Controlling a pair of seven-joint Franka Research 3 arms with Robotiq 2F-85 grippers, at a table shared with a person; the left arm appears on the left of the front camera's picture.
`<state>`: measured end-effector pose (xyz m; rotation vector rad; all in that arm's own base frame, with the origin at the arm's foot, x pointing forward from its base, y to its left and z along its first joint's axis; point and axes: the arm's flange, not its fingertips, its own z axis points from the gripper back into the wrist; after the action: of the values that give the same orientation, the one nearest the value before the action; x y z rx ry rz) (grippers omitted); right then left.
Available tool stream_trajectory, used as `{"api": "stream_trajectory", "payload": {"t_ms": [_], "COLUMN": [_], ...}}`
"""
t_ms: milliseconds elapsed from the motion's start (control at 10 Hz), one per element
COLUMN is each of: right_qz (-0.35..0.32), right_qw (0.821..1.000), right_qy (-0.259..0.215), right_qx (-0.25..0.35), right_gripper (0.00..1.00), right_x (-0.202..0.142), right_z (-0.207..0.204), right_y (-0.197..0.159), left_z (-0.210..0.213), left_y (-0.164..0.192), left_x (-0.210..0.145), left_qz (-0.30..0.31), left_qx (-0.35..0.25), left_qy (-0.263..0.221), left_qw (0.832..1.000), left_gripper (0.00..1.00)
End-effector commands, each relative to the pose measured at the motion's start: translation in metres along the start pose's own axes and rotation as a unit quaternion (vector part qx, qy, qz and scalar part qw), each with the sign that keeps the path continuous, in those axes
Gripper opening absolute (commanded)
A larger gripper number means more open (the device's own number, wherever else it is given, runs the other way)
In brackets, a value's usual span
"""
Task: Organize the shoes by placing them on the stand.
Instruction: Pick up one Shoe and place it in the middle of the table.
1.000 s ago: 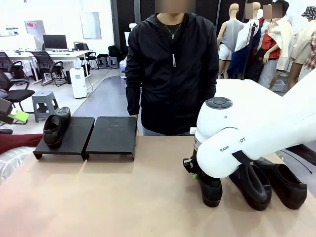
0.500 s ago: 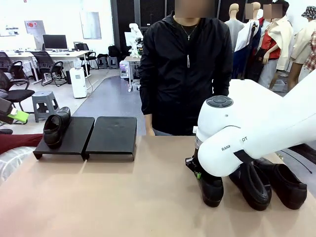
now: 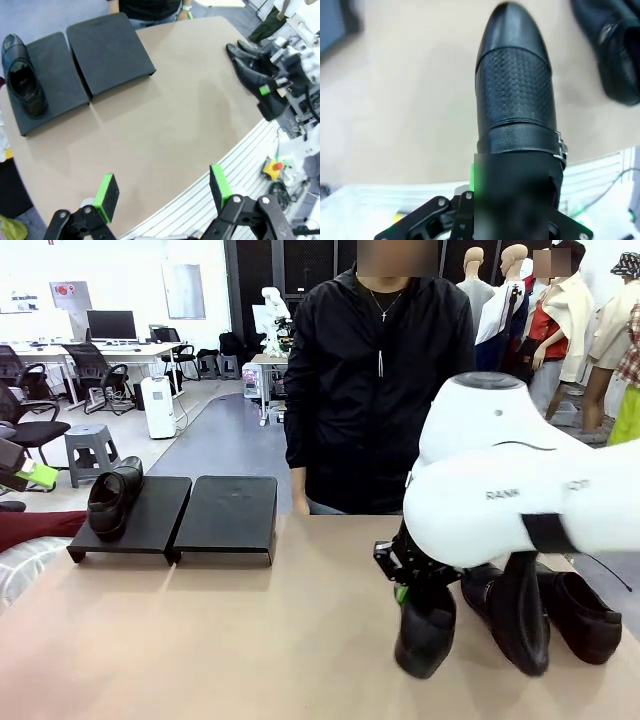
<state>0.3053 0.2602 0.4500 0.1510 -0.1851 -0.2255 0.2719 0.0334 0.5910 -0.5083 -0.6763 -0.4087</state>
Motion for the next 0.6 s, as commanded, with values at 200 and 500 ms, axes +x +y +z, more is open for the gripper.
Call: {"api": "stream_trajectory", "payload": {"t_ms": [200,500], "right_qz": [0.132,0.118], "right_qw": [0.984,0.982], "right_qy": [-0.023,-0.04], "right_qx": [0.116,0.139], "right_gripper": [0.0,0.0], "right_x": [-0.05,-0.039], "right_z": [-0.023,-0.075], "right_y": [0.075,0.144], "left_z": [0.0,0.0], "left_y": [0.001,0.001], "left_x": [-0.001,-0.001], "left_qz": [-0.004,-0.004], "left_qx": [-0.009,-0.009], "left_qy": [-0.007,-0.007], "left_qw": [1.0,1.0], "left_gripper": [0.94,0.94]}}
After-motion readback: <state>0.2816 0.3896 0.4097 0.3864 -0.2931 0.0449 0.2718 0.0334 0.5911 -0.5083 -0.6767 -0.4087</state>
